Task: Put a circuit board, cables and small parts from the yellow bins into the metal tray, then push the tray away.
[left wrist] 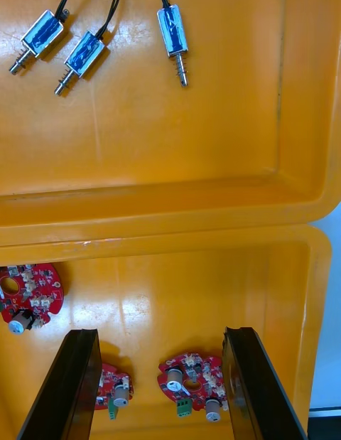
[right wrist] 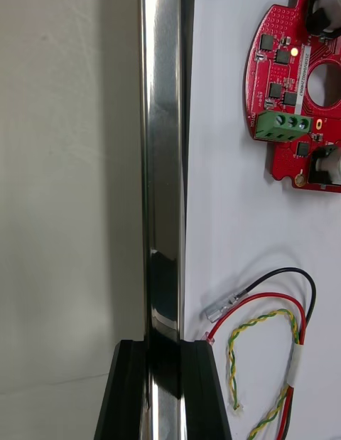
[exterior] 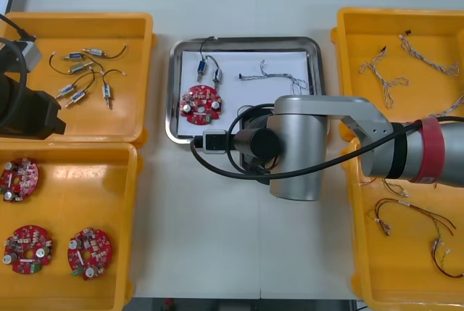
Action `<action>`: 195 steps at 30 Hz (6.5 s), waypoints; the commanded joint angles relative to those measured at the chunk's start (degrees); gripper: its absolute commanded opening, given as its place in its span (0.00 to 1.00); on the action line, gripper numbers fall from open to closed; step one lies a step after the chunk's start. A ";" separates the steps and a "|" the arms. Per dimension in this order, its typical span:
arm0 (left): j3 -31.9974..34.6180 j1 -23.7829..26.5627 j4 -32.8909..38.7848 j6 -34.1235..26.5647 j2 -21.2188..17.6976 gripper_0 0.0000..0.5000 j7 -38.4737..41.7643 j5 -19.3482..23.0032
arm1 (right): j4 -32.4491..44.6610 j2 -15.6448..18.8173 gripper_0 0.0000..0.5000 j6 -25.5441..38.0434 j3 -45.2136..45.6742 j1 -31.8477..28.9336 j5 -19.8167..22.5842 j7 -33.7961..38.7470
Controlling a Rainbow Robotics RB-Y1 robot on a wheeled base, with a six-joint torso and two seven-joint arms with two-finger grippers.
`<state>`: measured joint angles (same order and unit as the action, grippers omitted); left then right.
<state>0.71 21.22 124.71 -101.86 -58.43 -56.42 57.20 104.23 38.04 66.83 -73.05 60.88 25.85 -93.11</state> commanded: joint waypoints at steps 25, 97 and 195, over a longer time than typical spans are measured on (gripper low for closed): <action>1.66 -0.74 1.59 -0.53 0.78 1.00 -1.59 -0.51 | -12.73 0.19 0.00 -10.05 1.77 7.67 -0.37 -4.27; 1.66 -0.74 1.59 -0.53 0.78 1.00 -1.59 -0.51 | -26.00 -2.89 1.00 -27.81 1.77 11.01 -0.37 -11.21; 1.66 -0.74 1.59 -0.53 0.78 1.00 -1.59 -0.51 | 18.47 18.38 1.00 43.17 89.75 -42.51 35.49 19.11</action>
<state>0.71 21.18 124.84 -101.90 -58.42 -56.42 57.20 124.71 54.02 109.67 13.78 19.20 62.22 -77.35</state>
